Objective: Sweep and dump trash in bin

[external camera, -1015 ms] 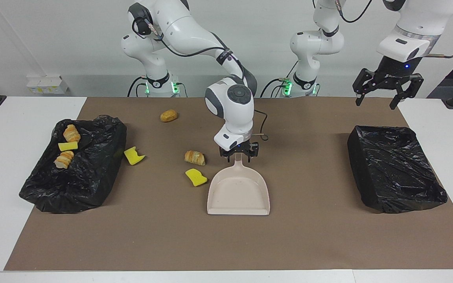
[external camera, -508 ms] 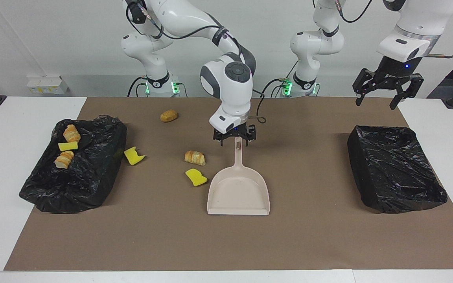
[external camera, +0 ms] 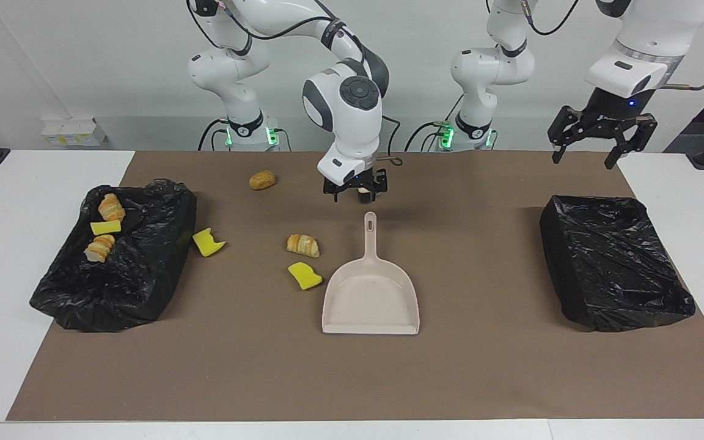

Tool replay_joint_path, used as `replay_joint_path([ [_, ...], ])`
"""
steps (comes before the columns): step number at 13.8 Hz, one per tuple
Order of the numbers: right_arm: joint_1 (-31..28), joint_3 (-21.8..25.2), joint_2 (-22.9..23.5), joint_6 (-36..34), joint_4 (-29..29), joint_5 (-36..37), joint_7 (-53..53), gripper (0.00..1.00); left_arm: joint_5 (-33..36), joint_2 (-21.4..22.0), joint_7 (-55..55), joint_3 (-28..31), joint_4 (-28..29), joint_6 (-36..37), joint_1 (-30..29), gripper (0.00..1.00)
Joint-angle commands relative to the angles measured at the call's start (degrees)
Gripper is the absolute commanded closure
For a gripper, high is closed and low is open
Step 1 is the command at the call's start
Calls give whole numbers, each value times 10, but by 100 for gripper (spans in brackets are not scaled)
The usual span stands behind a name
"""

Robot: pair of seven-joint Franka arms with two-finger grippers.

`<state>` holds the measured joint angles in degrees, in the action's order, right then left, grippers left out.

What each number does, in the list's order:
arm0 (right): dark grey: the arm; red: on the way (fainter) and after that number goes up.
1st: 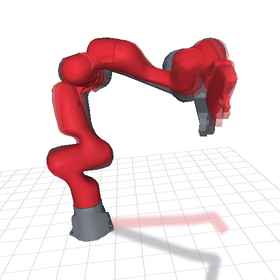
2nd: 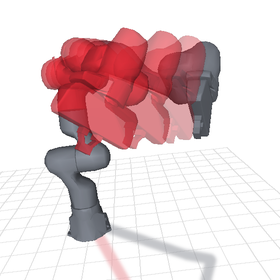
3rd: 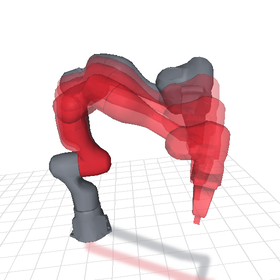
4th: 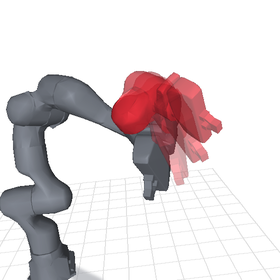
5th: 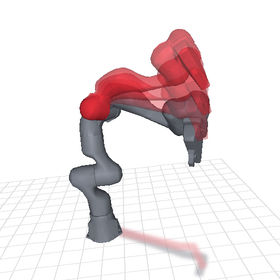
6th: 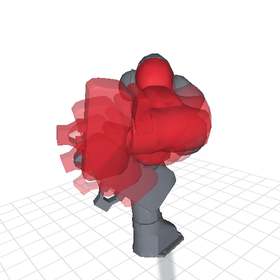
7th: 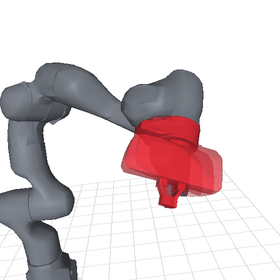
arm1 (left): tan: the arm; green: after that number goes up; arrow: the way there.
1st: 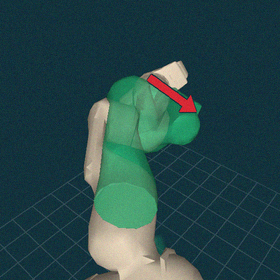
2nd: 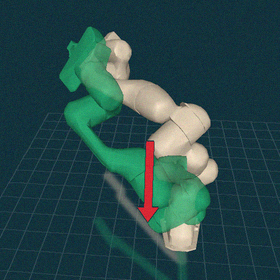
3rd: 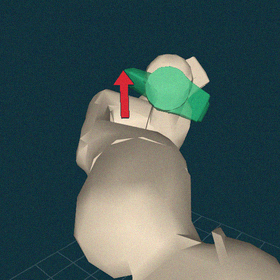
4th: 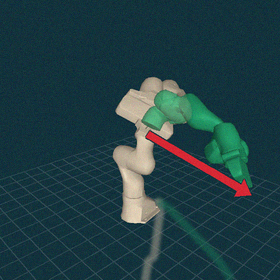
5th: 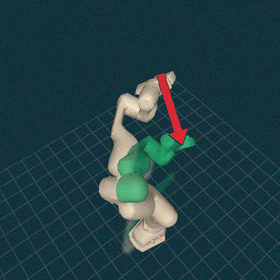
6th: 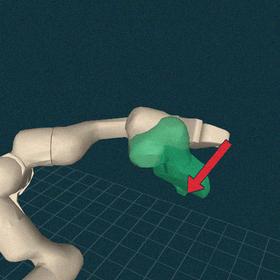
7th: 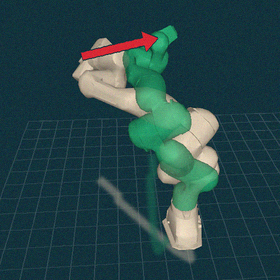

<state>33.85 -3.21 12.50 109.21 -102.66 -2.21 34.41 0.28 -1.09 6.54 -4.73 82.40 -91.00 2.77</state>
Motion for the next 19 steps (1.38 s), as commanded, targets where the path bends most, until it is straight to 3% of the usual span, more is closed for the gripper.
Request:
replay_joint_path([
  [1,3,-1,-41,21,-64,-17,-15,0,-6,14,-28,-10,38,-14,22,0],
  [5,28,-3,-90,43,-144,-46,-7,0,-5,14,-161,-10,135,-120,106,0],
  [9,75,-3,-153,83,-244,-84,27,0,-5,1,-245,-10,183,-192,175,0],
  [12,100,-3,-192,81,-293,-90,29,0,-2,-28,-312,-10,215,-253,217,0],
  [14,125,-3,-210,77,-322,-105,32,0,16,-74,-353,-9,214,-266,258,0],
  [19,182,-4,-196,97,-362,-130,34,18,46,-146,-445,-10,219,-348,311,0],
])
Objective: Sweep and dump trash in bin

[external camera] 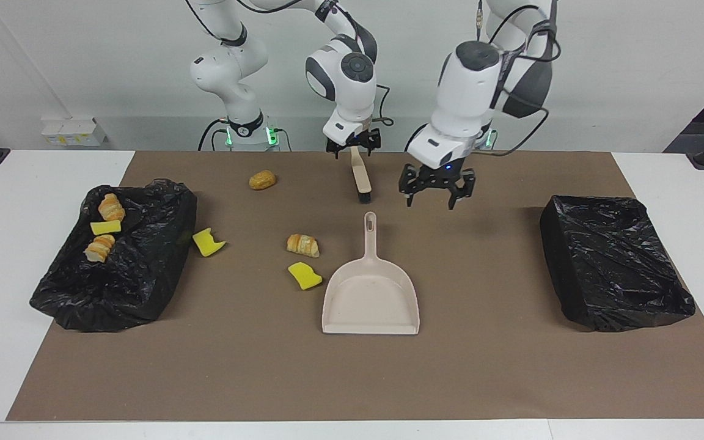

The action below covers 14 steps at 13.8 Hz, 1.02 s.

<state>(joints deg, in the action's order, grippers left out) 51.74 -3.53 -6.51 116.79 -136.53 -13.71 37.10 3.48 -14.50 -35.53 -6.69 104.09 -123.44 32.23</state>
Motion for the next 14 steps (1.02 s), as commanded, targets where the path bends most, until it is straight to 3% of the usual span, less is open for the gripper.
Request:
replay_joint_path([
  [1,3,-1,-7,21,-29,-31,6,20,14,-23,-27,10,2,-30,19,0],
  [6,15,-1,-9,23,-42,-48,6,32,33,-58,-54,10,-1,-48,36,2],
  [8,15,0,-9,23,-44,-55,6,36,33,-63,-57,11,-4,-46,42,24],
  [9,14,0,-8,22,-44,-55,7,42,33,-64,-66,11,-6,-47,39,42],
  [11,14,0,-7,23,-44,-55,6,73,35,-63,-69,12,-16,-37,38,76],
  [12,14,0,-6,23,-44,-55,7,92,35,-62,-69,13,-17,-35,35,89],
  [13,14,0,-5,23,-43,-55,7,100,35,-61,-69,14,-17,-31,35,97],
  [14,13,0,-3,22,-41,-59,7,100,35,-60,-69,14,-17,-29,34,100],
])
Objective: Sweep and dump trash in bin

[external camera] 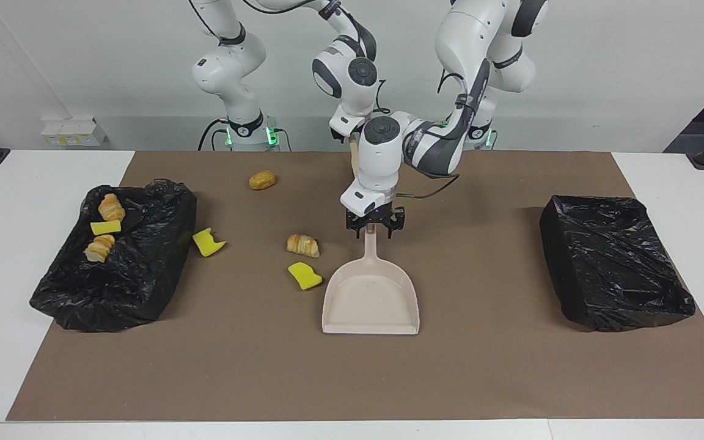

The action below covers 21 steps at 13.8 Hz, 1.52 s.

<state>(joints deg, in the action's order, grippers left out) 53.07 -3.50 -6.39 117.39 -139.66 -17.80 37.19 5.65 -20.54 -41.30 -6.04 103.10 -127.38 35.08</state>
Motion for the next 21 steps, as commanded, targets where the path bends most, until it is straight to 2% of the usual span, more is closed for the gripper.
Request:
replay_joint_path([
  [1,-1,0,-2,14,-6,-18,7,100,13,3,-12,8,-7,15,6,100],
  [5,-6,1,9,6,21,-18,17,100,14,34,-3,10,-5,46,-4,100],
  [7,-14,3,6,-12,38,-18,21,100,14,51,39,10,-4,66,-19,100],
  [11,-61,6,1,-101,97,-8,21,100,14,63,242,10,-5,120,-58,100],
  [14,-109,7,-4,-147,132,2,10,100,14,65,321,10,-4,134,-77,100],
  [17,-161,6,-1,-176,157,56,5,100,14,65,448,10,-3,147,-105,100],
  [21,-268,4,15,-188,158,137,-33,100,14,69,729,10,3,160,-142,100],
])
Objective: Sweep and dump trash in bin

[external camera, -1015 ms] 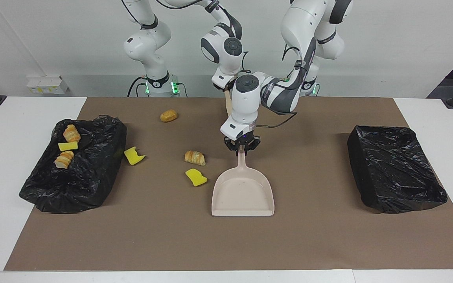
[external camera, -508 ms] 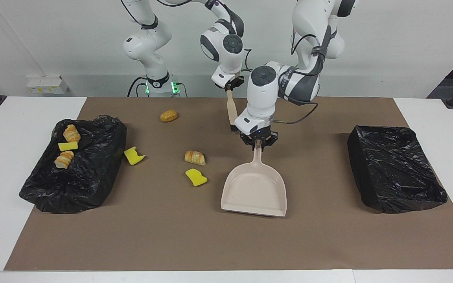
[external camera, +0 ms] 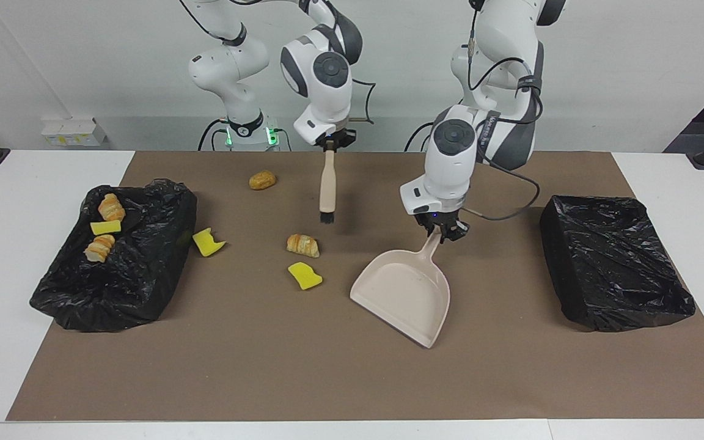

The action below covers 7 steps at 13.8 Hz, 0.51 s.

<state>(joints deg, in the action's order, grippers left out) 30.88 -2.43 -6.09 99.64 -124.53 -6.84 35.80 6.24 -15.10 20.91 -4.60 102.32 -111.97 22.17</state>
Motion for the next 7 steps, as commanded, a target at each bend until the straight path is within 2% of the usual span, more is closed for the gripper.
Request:
replay_joint_path([
  [1,-73,-6,13,-8,4,40,-18,100,8,15,172,-4,11,1,-22,100],
  [4,-112,-6,-1,-41,-25,58,2,100,8,23,204,-5,38,-5,-24,100],
  [7,-92,-10,-64,-84,-93,58,115,100,9,66,212,-5,129,-104,-15,100],
])
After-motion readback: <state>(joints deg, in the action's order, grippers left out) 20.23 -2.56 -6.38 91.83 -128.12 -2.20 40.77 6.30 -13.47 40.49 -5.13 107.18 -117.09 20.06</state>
